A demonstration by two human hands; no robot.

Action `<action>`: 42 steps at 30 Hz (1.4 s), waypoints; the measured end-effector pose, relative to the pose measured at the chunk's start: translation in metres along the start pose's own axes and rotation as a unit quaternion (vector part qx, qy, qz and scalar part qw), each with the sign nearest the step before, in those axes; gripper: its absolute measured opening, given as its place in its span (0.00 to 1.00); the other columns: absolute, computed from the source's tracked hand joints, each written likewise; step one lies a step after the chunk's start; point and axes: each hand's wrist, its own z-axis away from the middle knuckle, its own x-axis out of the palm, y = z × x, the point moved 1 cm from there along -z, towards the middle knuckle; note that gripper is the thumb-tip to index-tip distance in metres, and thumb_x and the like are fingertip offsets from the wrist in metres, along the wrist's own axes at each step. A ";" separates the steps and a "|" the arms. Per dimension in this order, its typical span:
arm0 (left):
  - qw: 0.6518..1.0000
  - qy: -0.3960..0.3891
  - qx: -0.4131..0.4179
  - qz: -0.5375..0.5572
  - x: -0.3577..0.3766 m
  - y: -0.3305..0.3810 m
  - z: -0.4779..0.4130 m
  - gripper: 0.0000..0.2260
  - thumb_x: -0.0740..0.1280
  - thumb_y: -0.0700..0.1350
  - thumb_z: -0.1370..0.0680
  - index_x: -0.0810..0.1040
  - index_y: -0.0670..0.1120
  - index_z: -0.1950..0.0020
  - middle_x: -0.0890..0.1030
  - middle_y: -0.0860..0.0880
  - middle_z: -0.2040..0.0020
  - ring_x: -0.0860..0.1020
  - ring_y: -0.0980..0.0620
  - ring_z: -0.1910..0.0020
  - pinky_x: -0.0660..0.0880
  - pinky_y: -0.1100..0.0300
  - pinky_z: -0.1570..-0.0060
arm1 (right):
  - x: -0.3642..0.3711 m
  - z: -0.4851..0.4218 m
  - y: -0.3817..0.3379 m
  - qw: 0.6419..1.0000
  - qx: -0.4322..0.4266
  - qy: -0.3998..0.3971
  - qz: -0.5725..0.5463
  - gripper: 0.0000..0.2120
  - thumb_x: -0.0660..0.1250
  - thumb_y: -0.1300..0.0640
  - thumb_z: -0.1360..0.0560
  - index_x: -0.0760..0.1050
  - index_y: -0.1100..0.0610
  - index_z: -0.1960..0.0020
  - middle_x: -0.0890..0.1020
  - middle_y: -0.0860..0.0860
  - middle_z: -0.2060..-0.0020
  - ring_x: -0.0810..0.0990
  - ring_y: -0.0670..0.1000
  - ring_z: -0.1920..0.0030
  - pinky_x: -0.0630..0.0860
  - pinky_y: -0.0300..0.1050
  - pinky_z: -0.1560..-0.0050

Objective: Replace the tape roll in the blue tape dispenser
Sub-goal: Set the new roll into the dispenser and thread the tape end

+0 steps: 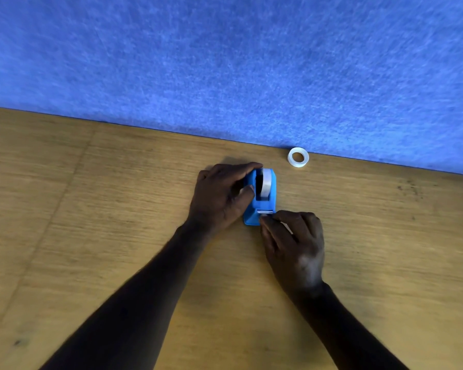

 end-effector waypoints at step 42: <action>1.000 0.018 -0.008 0.014 0.003 0.000 0.000 0.20 0.58 0.49 0.26 0.77 0.55 0.36 0.85 0.53 0.48 0.81 0.50 0.44 0.74 0.40 0.41 | 0.003 0.005 -0.002 0.999 -0.007 -0.029 -0.018 0.03 0.71 0.62 0.26 0.84 0.59 0.55 0.86 0.54 0.59 0.81 0.56 0.65 0.78 0.50 0.64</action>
